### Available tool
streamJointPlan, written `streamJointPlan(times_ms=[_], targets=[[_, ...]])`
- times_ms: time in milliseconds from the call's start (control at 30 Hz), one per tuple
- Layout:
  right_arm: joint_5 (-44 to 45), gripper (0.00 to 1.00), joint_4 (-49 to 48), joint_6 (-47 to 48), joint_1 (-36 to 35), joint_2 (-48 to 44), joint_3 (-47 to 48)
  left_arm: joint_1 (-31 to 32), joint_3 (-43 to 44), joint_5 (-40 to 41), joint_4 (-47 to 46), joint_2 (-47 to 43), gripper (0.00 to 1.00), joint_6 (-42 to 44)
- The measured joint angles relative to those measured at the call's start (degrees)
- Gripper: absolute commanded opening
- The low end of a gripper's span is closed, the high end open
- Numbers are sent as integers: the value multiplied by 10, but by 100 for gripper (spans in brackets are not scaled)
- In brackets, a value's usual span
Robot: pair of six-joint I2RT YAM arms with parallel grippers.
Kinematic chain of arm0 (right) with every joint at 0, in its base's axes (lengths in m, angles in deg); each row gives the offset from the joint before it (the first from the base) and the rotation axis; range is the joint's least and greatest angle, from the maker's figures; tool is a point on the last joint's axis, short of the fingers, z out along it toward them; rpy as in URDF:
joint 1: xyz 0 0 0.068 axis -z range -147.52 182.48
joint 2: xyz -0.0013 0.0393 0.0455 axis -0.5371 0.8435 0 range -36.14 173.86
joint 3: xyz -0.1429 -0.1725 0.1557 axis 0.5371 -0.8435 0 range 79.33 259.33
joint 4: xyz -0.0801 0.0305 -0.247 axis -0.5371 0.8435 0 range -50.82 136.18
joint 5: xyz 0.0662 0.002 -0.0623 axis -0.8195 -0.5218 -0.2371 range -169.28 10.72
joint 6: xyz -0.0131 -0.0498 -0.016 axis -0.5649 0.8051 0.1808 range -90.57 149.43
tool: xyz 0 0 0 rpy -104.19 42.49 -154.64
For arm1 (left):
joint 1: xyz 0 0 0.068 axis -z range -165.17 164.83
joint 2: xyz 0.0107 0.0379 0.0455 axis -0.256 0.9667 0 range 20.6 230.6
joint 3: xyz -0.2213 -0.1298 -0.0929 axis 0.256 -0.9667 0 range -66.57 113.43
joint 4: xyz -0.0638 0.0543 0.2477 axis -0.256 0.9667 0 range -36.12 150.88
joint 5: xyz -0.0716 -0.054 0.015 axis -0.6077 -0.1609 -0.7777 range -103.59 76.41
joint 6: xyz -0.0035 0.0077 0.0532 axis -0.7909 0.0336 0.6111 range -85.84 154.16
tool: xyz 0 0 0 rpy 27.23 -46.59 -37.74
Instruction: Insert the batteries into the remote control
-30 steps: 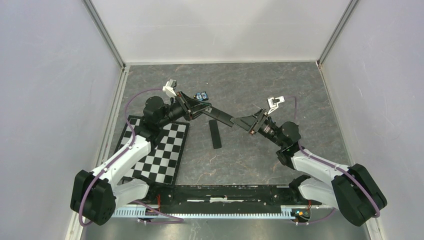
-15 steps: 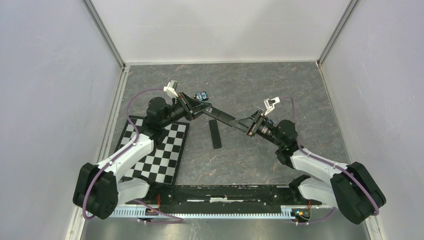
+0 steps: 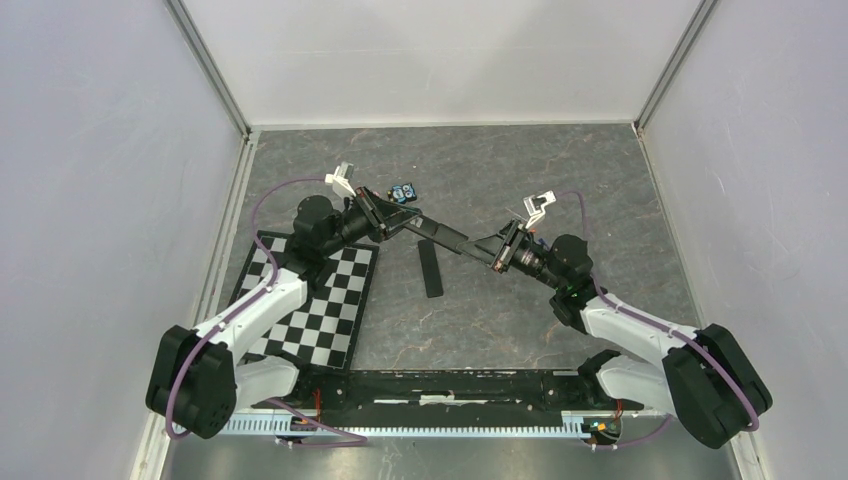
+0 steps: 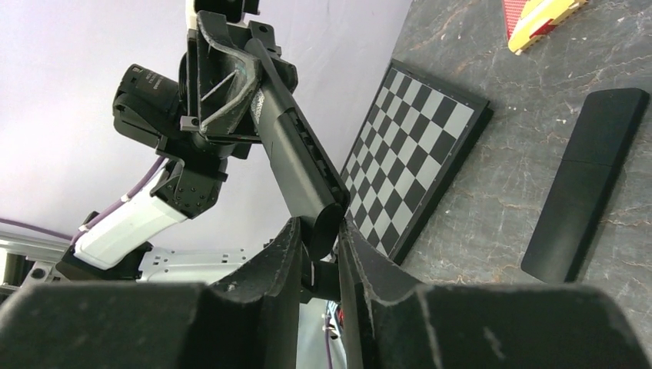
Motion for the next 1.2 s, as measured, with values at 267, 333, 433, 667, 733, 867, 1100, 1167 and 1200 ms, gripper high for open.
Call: streamJointPlan(times_ms=[267,333,433,667,733,867,1100,1167,1200], targets=[[-4,13,75,19,0,6,31,-1,-7,30,35,-11,2,71],[-5,11,80,19,0,10,31,-1,-12,37,43,-16,2,87],[-5,0,63,12,0,17,26,-1,-17,38,55,-16,2,103],[-3,0,-2,-4,0,47,21,-1,-19,64,93,-16,2,132],[2,0,-8,-4,1,58,21,-1,-19,86,120,-16,2,149],[23,0,3,7,9,89,35,-1,-18,129,164,-16,2,180],[90,0,87,80,25,185,100,-1,-18,149,205,-34,2,226],[101,0,105,92,26,212,101,-1,-15,149,211,-43,2,238],[106,0,116,96,27,224,101,-1,-13,149,212,-45,2,243]])
